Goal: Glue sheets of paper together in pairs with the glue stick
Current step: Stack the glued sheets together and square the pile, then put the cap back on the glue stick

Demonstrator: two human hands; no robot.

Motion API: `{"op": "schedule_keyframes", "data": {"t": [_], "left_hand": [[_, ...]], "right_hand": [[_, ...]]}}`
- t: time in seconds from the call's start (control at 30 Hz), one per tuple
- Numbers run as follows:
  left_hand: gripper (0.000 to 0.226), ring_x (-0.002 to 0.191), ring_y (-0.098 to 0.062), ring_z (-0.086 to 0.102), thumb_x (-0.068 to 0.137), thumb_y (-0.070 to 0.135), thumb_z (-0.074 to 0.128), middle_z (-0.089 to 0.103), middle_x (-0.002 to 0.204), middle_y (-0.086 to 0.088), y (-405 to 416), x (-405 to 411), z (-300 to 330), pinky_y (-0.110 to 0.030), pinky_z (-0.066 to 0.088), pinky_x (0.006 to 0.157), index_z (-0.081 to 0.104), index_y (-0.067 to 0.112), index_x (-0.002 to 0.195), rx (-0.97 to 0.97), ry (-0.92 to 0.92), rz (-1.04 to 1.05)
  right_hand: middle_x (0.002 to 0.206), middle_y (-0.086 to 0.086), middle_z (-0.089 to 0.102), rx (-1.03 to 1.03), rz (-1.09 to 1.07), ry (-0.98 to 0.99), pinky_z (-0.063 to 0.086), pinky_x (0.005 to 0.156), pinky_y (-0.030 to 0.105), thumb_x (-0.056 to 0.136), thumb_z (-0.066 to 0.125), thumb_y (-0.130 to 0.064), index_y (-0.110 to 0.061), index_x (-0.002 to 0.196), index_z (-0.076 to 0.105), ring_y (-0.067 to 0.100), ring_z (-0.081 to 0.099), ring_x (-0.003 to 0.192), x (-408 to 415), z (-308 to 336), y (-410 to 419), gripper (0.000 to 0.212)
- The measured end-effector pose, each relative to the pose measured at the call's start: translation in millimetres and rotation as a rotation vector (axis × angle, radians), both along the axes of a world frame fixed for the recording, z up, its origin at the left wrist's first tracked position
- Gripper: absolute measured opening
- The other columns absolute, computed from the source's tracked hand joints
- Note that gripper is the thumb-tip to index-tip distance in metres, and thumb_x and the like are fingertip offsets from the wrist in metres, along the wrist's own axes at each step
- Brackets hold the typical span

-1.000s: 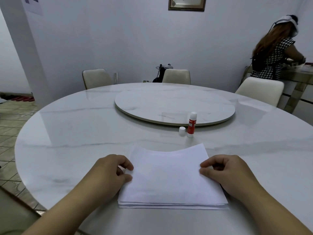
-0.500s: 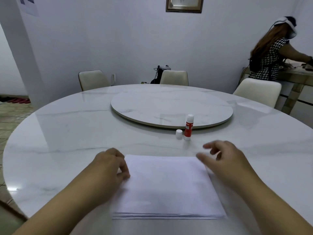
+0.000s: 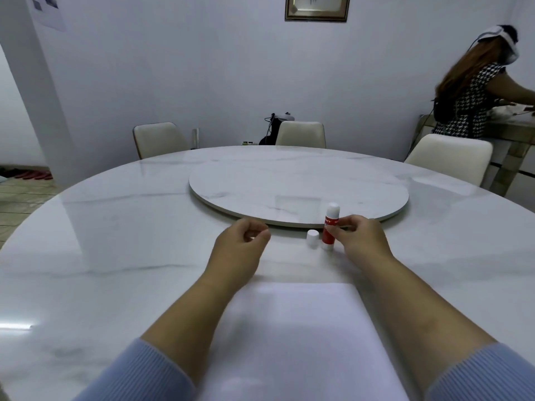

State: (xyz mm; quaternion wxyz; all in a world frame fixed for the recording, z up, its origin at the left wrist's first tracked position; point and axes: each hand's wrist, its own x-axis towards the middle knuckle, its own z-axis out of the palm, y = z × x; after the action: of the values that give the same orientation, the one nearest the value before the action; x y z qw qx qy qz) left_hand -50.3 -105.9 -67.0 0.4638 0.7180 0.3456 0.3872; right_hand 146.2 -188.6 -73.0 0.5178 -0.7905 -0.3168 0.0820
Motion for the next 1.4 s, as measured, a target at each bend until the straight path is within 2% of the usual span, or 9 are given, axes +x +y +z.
{"op": "schedule_keyframes", "data": {"t": [0.27,0.43,0.6,0.67,0.8,0.97,1.1,1.27,1.4], "left_hand": [[0.041,0.102,0.001,0.058,0.075,0.050,0.061,0.067,0.108,0.020,-6,1,5,-0.027,0.045,0.094,0.064,0.034,0.113,-0.198,-0.149,-0.354],[0.023,0.098,-0.018,0.056,0.085,0.034,0.059,0.069,0.094,0.001,-11,3,3,-0.040,0.041,0.099,0.071,0.022,0.100,-0.237,-0.176,-0.454],[0.032,0.093,-0.017,0.062,0.065,0.039,0.069,0.070,0.088,0.000,-4,-3,1,-0.036,0.043,0.100,0.074,0.016,0.087,-0.321,-0.313,-0.465],[0.033,0.090,-0.015,0.064,0.060,0.040,0.071,0.072,0.084,0.000,-5,-3,-1,-0.033,0.045,0.096,0.075,0.015,0.081,-0.346,-0.347,-0.450],[0.030,0.086,-0.016,0.066,0.057,0.038,0.072,0.073,0.077,0.000,-7,-2,-3,-0.029,0.051,0.088,0.074,0.014,0.076,-0.355,-0.396,-0.339],[0.031,0.078,-0.014,0.069,0.061,0.029,0.070,0.073,0.075,-0.003,-6,-11,5,-0.024,0.057,0.073,0.071,0.006,0.082,-0.449,-0.509,-0.382],[0.033,0.073,-0.011,0.070,0.059,0.026,0.070,0.073,0.072,-0.001,-12,-12,6,-0.022,0.056,0.068,0.069,0.004,0.084,-0.423,-0.518,-0.356],[0.033,0.072,-0.014,0.069,0.060,0.025,0.070,0.072,0.071,-0.003,-12,-16,7,-0.022,0.056,0.068,0.069,0.002,0.083,-0.417,-0.533,-0.376],[0.027,0.072,-0.013,0.070,0.060,0.024,0.071,0.072,0.070,-0.002,-13,-14,5,-0.021,0.056,0.067,0.071,0.005,0.079,-0.388,-0.507,-0.388]], "right_hand": [[0.086,-0.003,0.074,0.134,0.381,0.136,0.052,0.077,0.033,0.091,0.057,-0.033,-0.026,0.093,0.059,0.015,0.070,0.085,-64,21,-25,0.007],[0.079,0.005,0.068,0.183,0.427,0.522,0.055,0.057,0.023,0.092,0.055,-0.031,-0.013,0.098,0.065,0.012,0.068,0.063,-96,16,-34,0.021],[0.077,0.024,0.073,0.289,0.506,0.994,0.057,0.055,0.022,0.095,0.049,-0.008,0.010,0.094,0.063,0.023,0.074,0.066,-95,14,-43,0.023],[0.073,0.018,0.074,0.321,0.467,0.903,0.056,0.056,0.019,0.089,0.057,-0.003,0.011,0.097,0.064,0.019,0.073,0.064,-94,13,-42,0.018],[0.078,-0.001,0.071,0.188,0.318,0.258,0.055,0.067,0.017,0.069,0.080,-0.005,-0.012,0.095,0.072,0.002,0.067,0.067,-99,8,-38,0.028],[0.069,0.018,0.073,0.325,0.504,0.855,0.057,0.057,0.022,0.091,0.058,-0.015,0.007,0.089,0.064,0.023,0.073,0.062,-105,13,-41,0.022],[0.067,0.000,0.072,0.252,0.334,0.410,0.058,0.069,0.022,0.067,0.083,-0.009,-0.004,0.090,0.067,0.012,0.070,0.064,-104,9,-41,0.028],[0.073,0.018,0.074,0.284,0.552,0.890,0.057,0.058,0.022,0.087,0.061,-0.018,0.010,0.096,0.062,0.024,0.073,0.069,-104,15,-46,0.029],[0.069,0.001,0.067,0.189,0.396,0.421,0.054,0.069,0.026,0.066,0.083,-0.009,-0.008,0.086,0.064,0.016,0.067,0.069,-99,10,-44,0.027]]}}
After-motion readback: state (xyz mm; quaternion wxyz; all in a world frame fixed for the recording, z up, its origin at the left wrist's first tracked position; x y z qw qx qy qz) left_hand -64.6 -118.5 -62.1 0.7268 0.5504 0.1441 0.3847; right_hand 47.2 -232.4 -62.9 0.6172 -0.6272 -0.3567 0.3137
